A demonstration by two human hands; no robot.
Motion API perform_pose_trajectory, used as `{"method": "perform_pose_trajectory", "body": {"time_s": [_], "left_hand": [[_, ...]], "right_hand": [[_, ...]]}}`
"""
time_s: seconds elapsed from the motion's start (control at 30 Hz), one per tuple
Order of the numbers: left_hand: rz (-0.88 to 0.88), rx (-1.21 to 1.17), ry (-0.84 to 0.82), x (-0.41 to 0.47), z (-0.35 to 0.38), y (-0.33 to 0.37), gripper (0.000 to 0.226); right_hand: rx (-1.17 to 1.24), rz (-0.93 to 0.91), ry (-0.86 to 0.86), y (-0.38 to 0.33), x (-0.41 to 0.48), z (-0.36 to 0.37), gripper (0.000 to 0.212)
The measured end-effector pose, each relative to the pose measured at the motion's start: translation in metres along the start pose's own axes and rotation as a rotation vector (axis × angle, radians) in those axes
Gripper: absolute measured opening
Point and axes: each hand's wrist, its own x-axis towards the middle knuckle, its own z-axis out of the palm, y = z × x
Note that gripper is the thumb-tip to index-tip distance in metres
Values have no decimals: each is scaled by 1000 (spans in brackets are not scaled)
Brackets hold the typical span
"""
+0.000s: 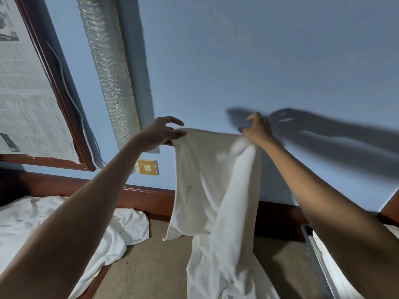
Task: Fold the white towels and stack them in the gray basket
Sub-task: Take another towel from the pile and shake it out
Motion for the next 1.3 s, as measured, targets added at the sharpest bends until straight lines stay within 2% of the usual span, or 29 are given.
{"method": "perform_pose_trajectory", "body": {"time_s": [0.07, 0.13, 0.17, 0.2, 0.3, 0.37, 0.43, 0.5, 0.57, 0.6, 0.67, 0.7, 0.73, 0.8, 0.87, 1.0, 1.13, 1.2, 1.23, 1.3], "left_hand": [[-4, -87, 24, 4, 24, 11, 33], [-18, -179, 69, 8, 47, 22, 26], [-27, -219, 76, 10, 57, 28, 20], [-40, -267, 76, 11, 66, 33, 14], [-91, -438, 92, 15, 81, 47, 5], [-91, -450, 83, 17, 83, 53, 13], [-54, -388, 29, 17, 80, 55, 23], [20, -260, -46, 17, 72, 50, 34], [108, -18, -70, 14, 64, 45, 41], [154, 92, -56, 14, 62, 43, 36], [214, 200, -11, 12, 58, 42, 9], [225, 217, 17, 12, 56, 42, 10], [224, 229, 45, 14, 54, 42, 22], [209, 230, 122, 16, 48, 40, 37], [181, 228, 214, 18, 40, 36, 40], [104, 202, 403, 23, 14, 13, 41], [-11, 185, 599, 21, -18, -20, 47], [-89, 180, 633, 16, -27, -33, 40], [-127, 190, 610, 16, -29, -40, 34], [-172, 287, 517, 15, -27, -43, 23]], "right_hand": [[92, -56, -330, -21, -19, 3, 39], [147, -87, -703, -39, -45, 6, 34], [162, -111, -801, -44, -55, 10, 35], [192, -120, -817, -46, -62, 15, 38], [346, -85, -666, -45, -67, 30, 39], [477, -63, -508, -39, -65, 32, 26], [561, -76, -430, -30, -63, 26, 24], [628, -94, -460, -20, -60, 17, 26], [638, -120, -494, -13, -55, 8, 29], [613, -127, -500, -10, -51, 3, 31], [604, -113, -504, -7, -47, -4, 31], [623, -99, -509, -7, -46, -6, 31], [645, -89, -520, -7, -45, -8, 34], [669, -77, -544, -9, -45, -11, 48], [674, -62, -552, -10, -44, -11, 52], [628, -47, -512, -7, -36, -15, 26], [561, -34, -485, 6, -33, -24, 51], [543, -40, -482, 9, -31, -29, 42], [534, -41, -489, 7, -30, -30, 35], [533, -55, -494, 2, -29, -29, 37]]}}
